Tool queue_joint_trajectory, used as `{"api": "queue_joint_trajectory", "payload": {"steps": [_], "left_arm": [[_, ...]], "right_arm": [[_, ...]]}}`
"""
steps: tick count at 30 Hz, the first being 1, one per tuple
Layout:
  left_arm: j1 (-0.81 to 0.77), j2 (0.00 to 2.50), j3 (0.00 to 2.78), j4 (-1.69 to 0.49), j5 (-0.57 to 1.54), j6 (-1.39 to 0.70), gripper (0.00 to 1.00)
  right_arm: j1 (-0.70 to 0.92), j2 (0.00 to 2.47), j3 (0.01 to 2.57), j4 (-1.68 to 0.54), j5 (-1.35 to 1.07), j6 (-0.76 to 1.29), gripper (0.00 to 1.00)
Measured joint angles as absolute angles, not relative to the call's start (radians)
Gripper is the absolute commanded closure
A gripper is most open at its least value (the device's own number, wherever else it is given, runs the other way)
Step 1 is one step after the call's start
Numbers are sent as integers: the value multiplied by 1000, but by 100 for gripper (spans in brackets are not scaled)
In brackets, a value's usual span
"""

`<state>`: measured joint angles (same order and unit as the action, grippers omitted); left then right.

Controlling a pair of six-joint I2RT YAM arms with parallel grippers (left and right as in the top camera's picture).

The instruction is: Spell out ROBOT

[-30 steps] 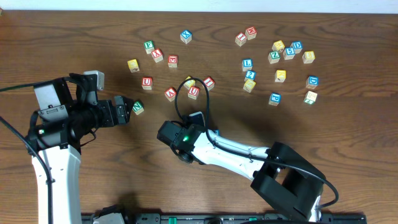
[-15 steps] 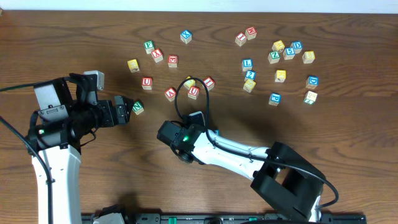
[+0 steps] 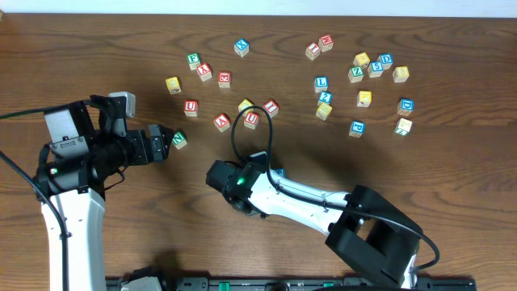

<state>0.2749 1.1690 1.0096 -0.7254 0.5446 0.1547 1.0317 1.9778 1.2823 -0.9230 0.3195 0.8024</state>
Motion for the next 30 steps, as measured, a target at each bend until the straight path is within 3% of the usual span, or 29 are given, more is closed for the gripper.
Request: {"api": "queue_joint_trajectory", "payload": {"steps": [30], "left_arm": [[275,1169,1010,-726,545,155,2]], "right_arm": [[1016,1978,1282,-948,447,881,99]]}}
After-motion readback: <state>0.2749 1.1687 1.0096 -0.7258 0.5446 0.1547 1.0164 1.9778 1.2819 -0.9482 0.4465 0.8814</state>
